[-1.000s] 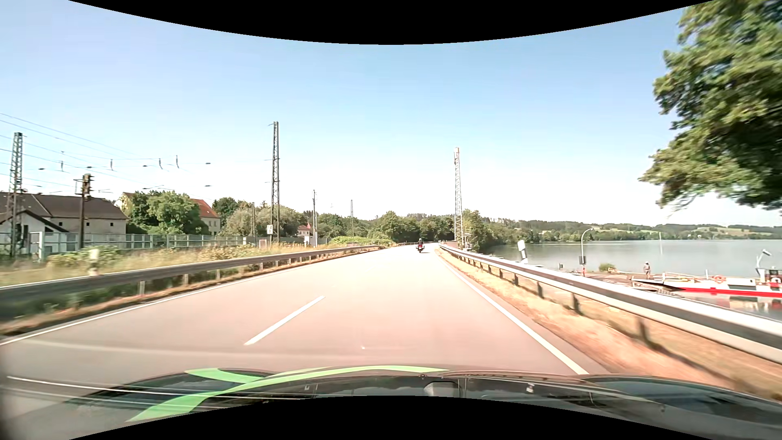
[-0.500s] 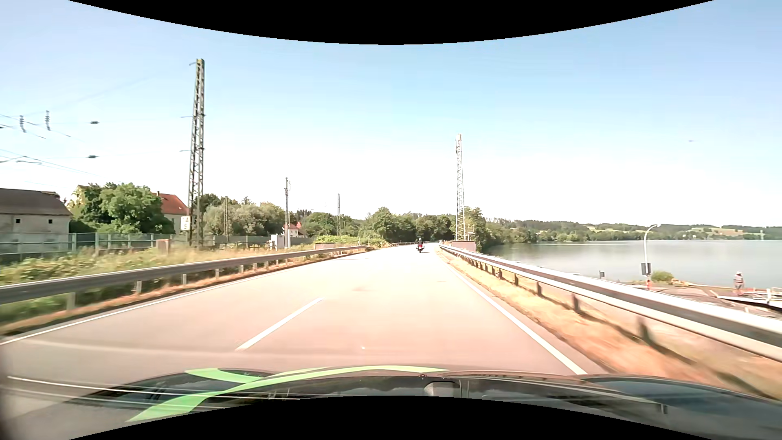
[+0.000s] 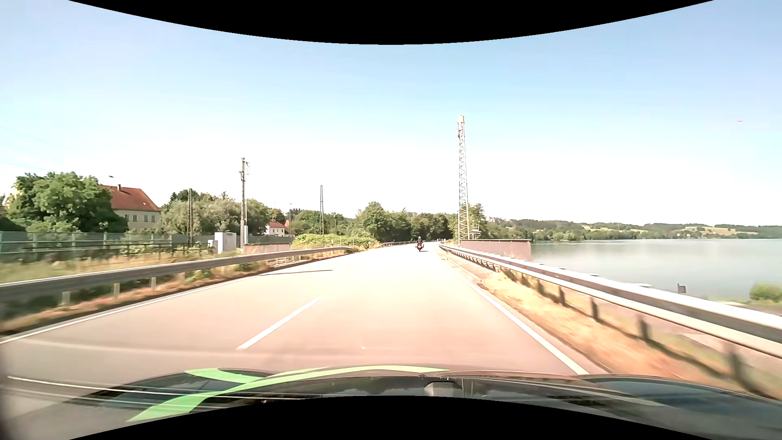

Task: Follow the waypoints while adhering to traffic rules and regulations

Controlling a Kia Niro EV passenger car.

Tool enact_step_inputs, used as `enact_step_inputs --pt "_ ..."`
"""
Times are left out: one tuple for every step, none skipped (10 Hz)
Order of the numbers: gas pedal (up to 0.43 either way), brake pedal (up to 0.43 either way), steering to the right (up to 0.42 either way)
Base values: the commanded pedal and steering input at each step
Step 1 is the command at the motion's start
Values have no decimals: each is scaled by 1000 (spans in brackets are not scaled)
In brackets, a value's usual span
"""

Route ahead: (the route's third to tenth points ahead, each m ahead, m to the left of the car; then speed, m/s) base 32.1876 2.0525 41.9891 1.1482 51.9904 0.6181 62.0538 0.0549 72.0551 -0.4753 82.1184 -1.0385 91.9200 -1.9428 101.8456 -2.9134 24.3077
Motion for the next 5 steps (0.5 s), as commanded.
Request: enact_step_inputs --pt "268 0 5" --pt "248 0 4" --pt "248 0 4" --pt "248 0 5" --pt "220 0 4"
